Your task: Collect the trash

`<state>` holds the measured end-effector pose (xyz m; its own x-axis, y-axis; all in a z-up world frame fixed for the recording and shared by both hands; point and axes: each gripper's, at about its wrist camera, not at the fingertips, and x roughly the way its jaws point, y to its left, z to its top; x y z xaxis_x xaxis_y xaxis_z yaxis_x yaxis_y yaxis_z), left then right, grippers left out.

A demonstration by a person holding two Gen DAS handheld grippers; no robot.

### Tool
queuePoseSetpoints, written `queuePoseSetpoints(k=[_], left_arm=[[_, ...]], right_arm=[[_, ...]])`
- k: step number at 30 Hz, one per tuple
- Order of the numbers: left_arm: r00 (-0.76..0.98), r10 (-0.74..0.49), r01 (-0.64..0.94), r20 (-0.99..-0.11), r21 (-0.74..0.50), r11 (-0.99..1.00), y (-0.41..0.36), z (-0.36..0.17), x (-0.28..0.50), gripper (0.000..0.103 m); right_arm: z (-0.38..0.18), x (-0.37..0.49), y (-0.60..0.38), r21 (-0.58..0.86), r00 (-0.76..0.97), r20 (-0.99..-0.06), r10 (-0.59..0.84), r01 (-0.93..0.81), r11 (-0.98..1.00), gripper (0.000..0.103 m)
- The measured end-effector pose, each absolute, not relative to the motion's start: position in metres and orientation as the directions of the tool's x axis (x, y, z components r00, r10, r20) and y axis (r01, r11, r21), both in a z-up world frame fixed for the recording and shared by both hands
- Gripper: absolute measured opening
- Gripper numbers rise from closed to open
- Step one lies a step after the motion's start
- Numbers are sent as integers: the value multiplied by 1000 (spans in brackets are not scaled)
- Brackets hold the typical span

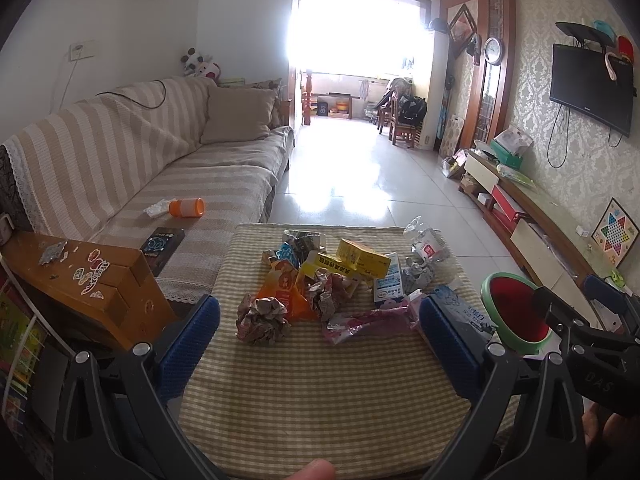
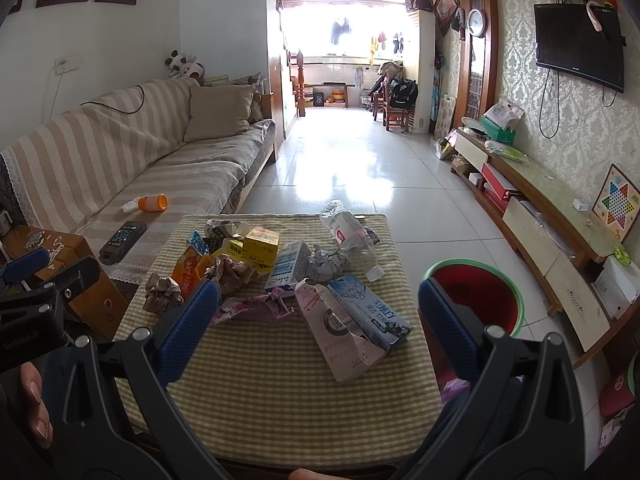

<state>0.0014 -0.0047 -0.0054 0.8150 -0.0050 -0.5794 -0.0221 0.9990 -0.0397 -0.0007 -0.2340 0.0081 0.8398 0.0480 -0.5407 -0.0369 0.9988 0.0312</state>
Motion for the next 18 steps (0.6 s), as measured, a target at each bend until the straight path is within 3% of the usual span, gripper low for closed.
queuePoseSetpoints(k=[18], left_arm=[[810,-4,-26,-586,-42,999,0,-9,4,95]], right_arm=[[11,-2,-235,31,840,-541,47,-36,999,99]])
